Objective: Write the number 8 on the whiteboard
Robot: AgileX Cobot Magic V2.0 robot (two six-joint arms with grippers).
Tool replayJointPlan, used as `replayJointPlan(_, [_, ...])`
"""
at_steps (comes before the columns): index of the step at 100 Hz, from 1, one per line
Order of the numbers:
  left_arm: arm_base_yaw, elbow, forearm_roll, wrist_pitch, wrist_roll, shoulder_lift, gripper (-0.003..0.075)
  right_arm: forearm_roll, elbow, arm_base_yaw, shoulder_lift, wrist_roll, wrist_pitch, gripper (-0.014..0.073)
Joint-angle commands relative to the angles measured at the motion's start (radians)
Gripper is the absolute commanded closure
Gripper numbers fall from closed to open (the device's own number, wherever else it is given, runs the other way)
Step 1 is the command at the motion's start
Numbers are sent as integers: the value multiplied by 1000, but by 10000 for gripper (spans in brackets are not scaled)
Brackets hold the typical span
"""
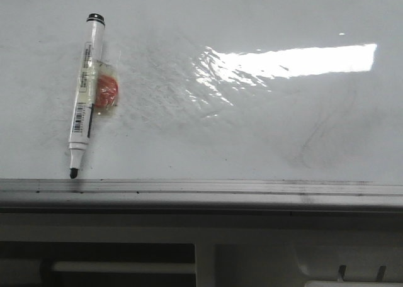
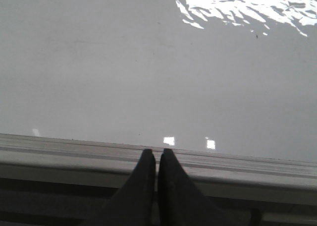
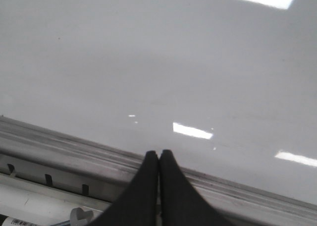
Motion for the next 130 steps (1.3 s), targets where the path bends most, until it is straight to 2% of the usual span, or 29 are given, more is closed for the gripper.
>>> replayJointPlan(1, [4,41,-7,-55,-7,-28,741,-10,11,-7,16,-3,-19,658])
replayJointPlan(77, [4,41,-7,-55,-7,-28,741,-10,11,-7,10,-4,-19,658])
replayJointPlan(82, [4,41,-7,-55,-7,-28,741,-70,11,-7,10,-5,-21,658])
replayJointPlan(97, [4,41,-7,-55,-7,-28,741,-356,11,-7,10,-5,-33,658])
replayJointPlan(108, [4,41,-7,-59,-7,-28,741,-478,11,-7,10,-5,-31,658])
replayJointPlan(118, [4,41,-12,-96,-7,-28,741,-649,11,-7,10,-5,-55,658])
replayJointPlan(123, [4,41,-70,-110,-7,-28,741,-723,11,-7,10,-5,-66,658])
replayJointPlan(130, [4,41,-236,-115,-7,-28,741,-798,9,-7,10,-5,-66,658])
